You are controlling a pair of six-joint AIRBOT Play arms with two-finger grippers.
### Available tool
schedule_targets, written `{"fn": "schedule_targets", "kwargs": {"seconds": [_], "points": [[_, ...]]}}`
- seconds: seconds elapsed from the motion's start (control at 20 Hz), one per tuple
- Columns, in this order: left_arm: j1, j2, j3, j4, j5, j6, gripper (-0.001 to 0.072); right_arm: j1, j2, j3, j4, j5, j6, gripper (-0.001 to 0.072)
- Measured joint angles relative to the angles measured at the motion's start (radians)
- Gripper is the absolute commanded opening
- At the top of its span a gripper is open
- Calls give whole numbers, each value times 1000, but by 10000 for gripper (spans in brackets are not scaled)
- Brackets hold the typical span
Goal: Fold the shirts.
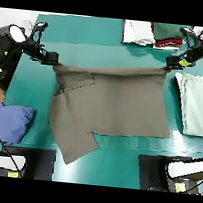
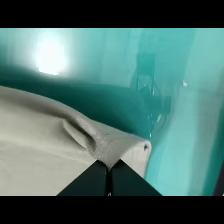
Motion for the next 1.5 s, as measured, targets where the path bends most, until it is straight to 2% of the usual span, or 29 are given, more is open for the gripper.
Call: {"fn": "schedule_targets", "kwargs": {"seconds": [0.2,0.55,0.6,0.65,0.7,0.9,1.05,1.35,1.5], "points": [[7,-5,-60,-23,-99,17,30,-56,39,-89,0,39,-9,15],[-17,-7,-209,-93,-71,28,32,-80,159,-402,-4,-76,-15,17],[-26,-7,-218,-98,-65,31,112,-72,167,-430,-3,-88,-16,30],[-31,-7,-224,-103,-65,33,458,-64,175,-453,0,-97,-16,216],[-34,-7,-229,-102,-63,32,553,-60,179,-469,2,-105,-16,384],[-37,32,-240,-55,-89,-19,548,-62,210,-501,2,-115,-16,388],[-37,163,-314,-13,-114,-48,549,-91,289,-517,4,-103,-16,388],[-38,520,-739,16,-134,-124,549,-132,496,-586,10,-93,-16,388],[-39,629,-931,-43,-119,-146,549,-136,549,-601,39,-111,-16,387]]}}
